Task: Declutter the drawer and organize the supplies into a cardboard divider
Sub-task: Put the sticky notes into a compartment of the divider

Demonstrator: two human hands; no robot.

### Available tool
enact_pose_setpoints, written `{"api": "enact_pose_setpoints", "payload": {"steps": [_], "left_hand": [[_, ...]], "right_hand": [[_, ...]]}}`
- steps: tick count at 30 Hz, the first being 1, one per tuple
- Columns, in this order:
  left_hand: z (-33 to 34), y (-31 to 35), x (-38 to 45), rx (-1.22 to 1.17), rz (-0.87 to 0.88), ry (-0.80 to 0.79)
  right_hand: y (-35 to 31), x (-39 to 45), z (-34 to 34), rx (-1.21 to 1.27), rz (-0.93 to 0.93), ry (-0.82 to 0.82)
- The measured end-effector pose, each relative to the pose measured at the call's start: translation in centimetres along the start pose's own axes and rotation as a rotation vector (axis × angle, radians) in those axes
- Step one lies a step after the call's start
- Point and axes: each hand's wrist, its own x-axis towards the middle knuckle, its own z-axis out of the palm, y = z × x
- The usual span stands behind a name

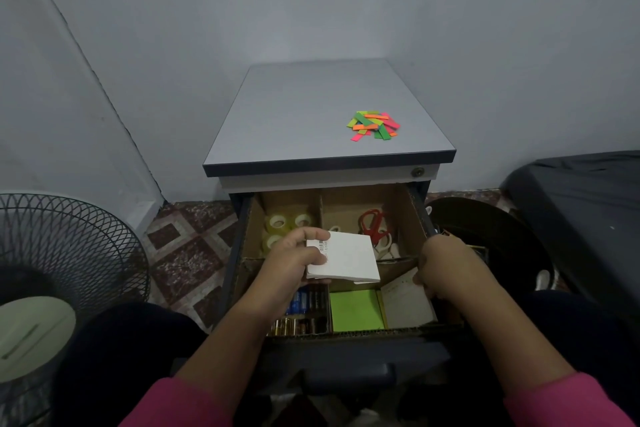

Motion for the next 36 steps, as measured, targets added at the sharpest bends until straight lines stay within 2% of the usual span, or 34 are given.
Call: {"api": "enact_pose_setpoints", "payload": {"steps": [4,6,11,16,20,23,26,30,36], "left_hand": [[0.0,0.0,0.1,0.005,-0.003,0.002],[0.0,-0.1,0.1,0.009,-0.003,0.002],[-0.1,-0.2,0.2,0.015,-0.003,0.000],[-0.2,-0.4,0.4,0.030,0.000,0.012],[-0.1,-0.3,0.3,0.040,0.003,0.009],[-0.2,-0.3,0.2,0.055,0.004,0.001],[-0.1,-0.1,0.0,0.167,0.036,-0.046],[0.3,-0.1,-0.6,0.268,0.016,-0.191],[1.2,-0.1,-1.1,0.696,0.137,-0.289]], "right_hand": [[0.3,0.1,0.3,0.177,-0.014,-0.040],[-0.1,0.1,0.0,0.059,0.019,-0.114],[-0.6,-0.1,0.4,-0.087,0.010,-0.019],[-0.6,-0.5,0.4,-0.043,0.019,-0.004],[-0.7,-1.0,0.8,-0.036,-0.016,0.082],[-0.7,-0.8,0.7,-0.013,-0.010,0.070],[-0.6,-0.4,0.6,-0.037,-0.003,0.026],[-0.7,0.1,0.3,-0.075,0.020,-0.016],[-0.2,0.1,0.8,-0.054,-0.049,0.007]]}}
